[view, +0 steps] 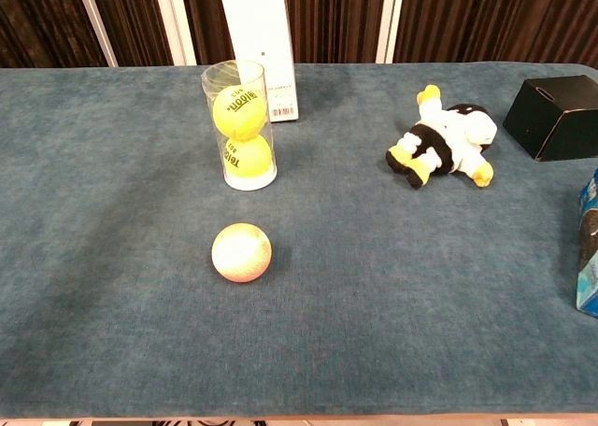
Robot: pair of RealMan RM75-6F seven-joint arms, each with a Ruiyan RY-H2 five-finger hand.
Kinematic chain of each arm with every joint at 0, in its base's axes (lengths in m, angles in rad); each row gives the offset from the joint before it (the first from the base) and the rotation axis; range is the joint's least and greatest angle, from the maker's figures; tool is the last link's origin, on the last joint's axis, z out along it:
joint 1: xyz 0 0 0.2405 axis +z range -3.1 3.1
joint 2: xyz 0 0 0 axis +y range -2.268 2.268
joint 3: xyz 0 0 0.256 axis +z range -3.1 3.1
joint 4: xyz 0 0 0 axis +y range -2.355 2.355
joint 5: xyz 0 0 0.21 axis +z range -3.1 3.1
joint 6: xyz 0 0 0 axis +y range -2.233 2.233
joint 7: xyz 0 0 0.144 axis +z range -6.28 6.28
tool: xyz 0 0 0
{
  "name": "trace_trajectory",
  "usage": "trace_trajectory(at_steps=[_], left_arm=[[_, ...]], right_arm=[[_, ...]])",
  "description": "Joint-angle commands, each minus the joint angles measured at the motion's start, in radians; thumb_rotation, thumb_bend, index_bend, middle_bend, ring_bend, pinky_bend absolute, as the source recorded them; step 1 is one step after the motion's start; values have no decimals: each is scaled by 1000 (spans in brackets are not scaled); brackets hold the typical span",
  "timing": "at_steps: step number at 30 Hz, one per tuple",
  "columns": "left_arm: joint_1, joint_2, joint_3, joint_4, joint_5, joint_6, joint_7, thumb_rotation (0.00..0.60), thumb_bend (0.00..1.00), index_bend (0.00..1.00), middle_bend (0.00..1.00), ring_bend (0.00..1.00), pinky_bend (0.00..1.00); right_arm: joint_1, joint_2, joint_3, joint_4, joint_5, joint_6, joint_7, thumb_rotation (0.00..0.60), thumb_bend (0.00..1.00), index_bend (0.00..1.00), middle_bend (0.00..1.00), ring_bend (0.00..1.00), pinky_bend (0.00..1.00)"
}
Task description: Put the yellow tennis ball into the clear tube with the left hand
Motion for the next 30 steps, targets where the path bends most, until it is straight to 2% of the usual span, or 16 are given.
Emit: trace_trajectory(at_steps=[1, 6, 11, 30], left_arm=[[35, -37, 10, 90, 56, -5, -65, 600, 56, 160, 44, 30, 124], [66, -96, -12, 186, 90, 5, -111, 600, 56, 160, 45, 30, 124], [79, -108, -24, 207, 112, -8, -127, 600, 56, 160, 47, 30, 124], [130, -80, -81, 149, 81, -52, -58, 600, 56, 159, 49, 30, 126]], right_arm=[[-1, -1, 0, 1, -4, 4, 2, 600, 351, 132, 35, 108, 54], [-2, 0, 0, 2, -10, 10, 9, 600, 352, 132, 35, 107, 54], [-3, 1, 0, 3, -9, 11, 13, 600, 351, 132, 35, 108, 54], [-2, 2, -1, 1, -7, 6, 8, 600, 352, 133, 35, 107, 54]])
